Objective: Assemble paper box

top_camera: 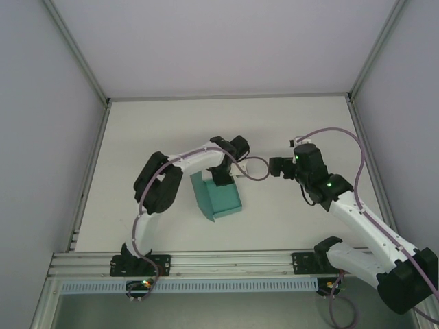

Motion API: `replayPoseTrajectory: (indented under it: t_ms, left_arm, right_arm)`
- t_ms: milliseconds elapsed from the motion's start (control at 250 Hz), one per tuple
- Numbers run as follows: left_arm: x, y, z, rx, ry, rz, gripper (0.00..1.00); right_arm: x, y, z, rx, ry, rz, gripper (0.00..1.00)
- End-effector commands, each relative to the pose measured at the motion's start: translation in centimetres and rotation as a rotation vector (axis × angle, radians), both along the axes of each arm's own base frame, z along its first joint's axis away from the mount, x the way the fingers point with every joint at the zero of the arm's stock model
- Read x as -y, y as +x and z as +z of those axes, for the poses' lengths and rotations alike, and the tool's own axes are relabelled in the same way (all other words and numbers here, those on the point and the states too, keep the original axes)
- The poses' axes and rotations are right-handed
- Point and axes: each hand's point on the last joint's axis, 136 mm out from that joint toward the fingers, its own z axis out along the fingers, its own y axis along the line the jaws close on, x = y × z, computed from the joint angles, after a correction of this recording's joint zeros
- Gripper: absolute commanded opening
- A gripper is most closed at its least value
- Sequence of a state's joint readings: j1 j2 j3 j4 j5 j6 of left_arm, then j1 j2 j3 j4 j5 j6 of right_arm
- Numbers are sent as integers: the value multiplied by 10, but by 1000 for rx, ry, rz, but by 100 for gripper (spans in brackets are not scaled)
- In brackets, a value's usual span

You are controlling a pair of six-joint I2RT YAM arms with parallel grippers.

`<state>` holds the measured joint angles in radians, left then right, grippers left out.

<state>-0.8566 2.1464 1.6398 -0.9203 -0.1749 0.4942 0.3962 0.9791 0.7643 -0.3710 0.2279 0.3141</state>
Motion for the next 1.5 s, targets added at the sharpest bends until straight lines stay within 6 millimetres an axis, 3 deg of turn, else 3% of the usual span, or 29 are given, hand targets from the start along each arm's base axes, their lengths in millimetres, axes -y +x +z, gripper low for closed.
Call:
replayPoseTrajectory:
  t_ms: [0, 248, 491, 575, 990, 1058, 1254, 1370, 1382, 1410, 1497]
  left_arm:
    - [2, 15, -5, 107, 97, -39, 0]
    - [14, -5, -35, 16, 35, -54, 0]
    - [16, -4, -37, 19, -33, -37, 3]
    - [18, 0, -25, 27, -71, -18, 17]
    - [32, -8, 37, 47, -241, -65, 45]
    - [33, -9, 43, 45, -258, -68, 57]
    - [35, -13, 50, 31, -288, -76, 68]
    - [36, -2, 64, 68, -344, -21, 70]
    - [35, 0, 66, 74, -352, -9, 75]
    - [35, 4, 72, 84, -376, 18, 99]
    - [30, 22, 99, 133, -482, 143, 100]
  right_arm:
    - [1, -4, -2, -7, 13, 5, 100]
    - [3, -5, -3, -12, 11, 10, 100]
    - [1, -8, -4, -18, 24, 22, 100]
    - [1, -8, -3, -14, 30, 22, 100]
    - [-12, -8, -1, -23, 72, 80, 100]
    - [-12, -8, -2, -24, 69, 79, 100]
    - [-16, -6, -7, -42, 67, 100, 100]
    - [-17, -2, -7, -44, 52, 110, 100]
    - [-17, -2, -7, -47, 50, 112, 100]
    - [-18, -1, -6, -44, 46, 115, 100]
    - [-19, 3, -2, -30, 41, 123, 100]
